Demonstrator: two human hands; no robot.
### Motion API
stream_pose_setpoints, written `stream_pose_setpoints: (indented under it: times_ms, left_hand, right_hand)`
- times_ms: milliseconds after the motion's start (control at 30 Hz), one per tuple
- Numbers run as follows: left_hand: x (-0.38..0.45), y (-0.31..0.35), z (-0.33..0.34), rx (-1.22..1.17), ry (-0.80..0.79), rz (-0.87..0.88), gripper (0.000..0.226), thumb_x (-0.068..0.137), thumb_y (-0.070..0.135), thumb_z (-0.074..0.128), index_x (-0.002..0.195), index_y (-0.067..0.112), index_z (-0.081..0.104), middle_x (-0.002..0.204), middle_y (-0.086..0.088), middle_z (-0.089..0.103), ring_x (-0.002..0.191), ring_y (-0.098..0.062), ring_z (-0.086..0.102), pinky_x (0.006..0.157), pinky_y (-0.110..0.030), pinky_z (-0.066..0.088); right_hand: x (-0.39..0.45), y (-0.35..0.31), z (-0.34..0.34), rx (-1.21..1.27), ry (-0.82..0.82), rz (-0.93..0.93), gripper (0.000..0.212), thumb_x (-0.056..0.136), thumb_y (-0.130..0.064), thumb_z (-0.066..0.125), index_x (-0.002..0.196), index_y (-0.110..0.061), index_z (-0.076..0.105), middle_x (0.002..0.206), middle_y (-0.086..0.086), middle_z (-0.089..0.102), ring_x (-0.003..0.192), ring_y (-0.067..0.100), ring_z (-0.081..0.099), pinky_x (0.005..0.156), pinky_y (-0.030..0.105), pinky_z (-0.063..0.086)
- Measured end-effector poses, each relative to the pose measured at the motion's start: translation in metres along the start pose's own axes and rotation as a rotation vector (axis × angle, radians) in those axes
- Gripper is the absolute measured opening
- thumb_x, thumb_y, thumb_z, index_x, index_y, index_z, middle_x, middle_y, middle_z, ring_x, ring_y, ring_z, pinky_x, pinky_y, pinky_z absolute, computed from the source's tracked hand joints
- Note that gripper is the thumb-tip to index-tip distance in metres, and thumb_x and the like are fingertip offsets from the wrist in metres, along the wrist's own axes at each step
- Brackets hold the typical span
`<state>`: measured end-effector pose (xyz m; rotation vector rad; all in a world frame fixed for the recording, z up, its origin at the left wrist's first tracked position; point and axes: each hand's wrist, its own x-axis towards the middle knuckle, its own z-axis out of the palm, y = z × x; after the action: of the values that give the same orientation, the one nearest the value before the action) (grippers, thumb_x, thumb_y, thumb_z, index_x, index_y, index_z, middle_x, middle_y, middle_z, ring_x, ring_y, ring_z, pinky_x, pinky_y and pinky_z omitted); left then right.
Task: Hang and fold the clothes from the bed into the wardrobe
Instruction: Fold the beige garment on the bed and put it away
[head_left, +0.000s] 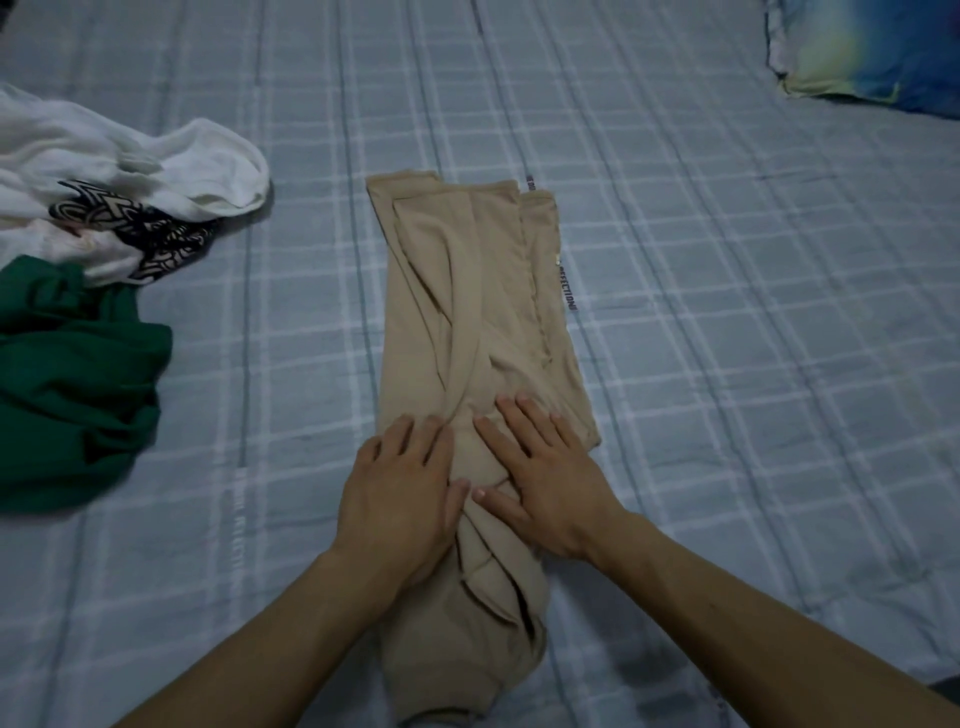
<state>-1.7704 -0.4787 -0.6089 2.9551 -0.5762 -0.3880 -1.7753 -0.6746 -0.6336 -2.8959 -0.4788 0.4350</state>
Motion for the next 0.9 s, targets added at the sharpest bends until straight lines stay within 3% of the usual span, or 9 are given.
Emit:
stream_pose_setpoints:
  times_ms: [133,233,333,433,567,767,900]
  left_hand:
    - [0.005,-0.002,-0.008,0.000,0.012,-0.025,0.052,0.098,0.050,0.036,0.140,0.023,0.047,0.148,-0.001,0.044,0.130,-0.026,0.042,0.096,-0.041,0.040]
    - [0.016,-0.002,-0.019,-0.044,0.033,-0.007,0.045,0.099,0.049,0.033,0.133,0.025,0.050,0.148,0.000,0.040,0.130,-0.023,0.039,0.097,-0.039,0.039]
    - [0.030,-0.001,-0.037,-0.136,0.078,-0.028,0.040,0.100,0.045,0.037,0.130,0.025,0.052,0.147,-0.001,0.042,0.130,-0.023,0.039,0.099,-0.039,0.039]
    - [0.058,-0.002,-0.049,-0.219,0.150,-0.070,0.037,0.100,0.039,0.042,0.131,0.022,0.054,0.141,-0.002,0.048,0.125,-0.024,0.043,0.099,-0.038,0.039]
    - [0.101,-0.002,-0.062,-0.429,0.224,-0.195,0.037,0.096,0.029,0.053,0.129,0.014,0.055,0.128,-0.006,0.055,0.116,-0.024,0.047,0.098,-0.036,0.042]
    - [0.170,-0.003,-0.077,-0.688,0.223,-0.354,0.053,0.097,0.021,0.051,0.147,0.010,0.037,0.145,-0.009,0.045,0.130,-0.024,0.045,0.105,-0.029,0.033]
    - [0.204,-0.016,-0.085,-0.735,0.149,-0.432,0.055,0.098,0.026,0.051,0.147,0.008,0.036,0.146,-0.012,0.045,0.131,-0.026,0.045,0.105,-0.031,0.035]
  right_hand:
    - [0.000,-0.003,-0.006,0.031,-0.040,0.022,0.074,0.095,-0.067,0.027,0.157,-0.034,0.003,0.165,-0.003,-0.006,0.151,0.016,-0.012,0.122,0.045,0.001]
    - [0.004,-0.007,-0.024,0.144,0.021,0.023,0.063,0.098,-0.053,0.040,0.154,-0.025,0.028,0.162,0.003,0.021,0.149,0.022,0.016,0.119,0.043,0.019]
    - [0.021,-0.004,-0.048,0.265,0.188,0.025,0.039,0.096,-0.025,0.052,0.133,-0.013,0.054,0.131,0.009,0.056,0.116,0.028,0.052,0.098,0.042,0.042]
    - [0.052,0.008,-0.062,0.308,0.276,0.079,0.030,0.091,-0.012,0.055,0.120,-0.009,0.062,0.115,0.010,0.061,0.103,0.028,0.056,0.090,0.041,0.045]
    - [0.101,0.021,-0.076,0.480,0.256,0.175,0.036,0.095,-0.020,0.057,0.129,-0.008,0.057,0.119,0.012,0.062,0.107,0.028,0.058,0.097,0.041,0.045]
    - [0.169,0.033,-0.098,0.688,0.106,0.168,0.078,0.087,-0.029,0.064,0.152,-0.013,0.025,0.146,0.011,0.047,0.132,0.027,0.046,0.109,0.045,0.040]
    - [0.196,0.039,-0.107,0.948,0.107,0.267,0.084,0.083,-0.021,0.071,0.151,-0.016,0.022,0.140,0.004,0.050,0.126,0.020,0.052,0.107,0.042,0.044]
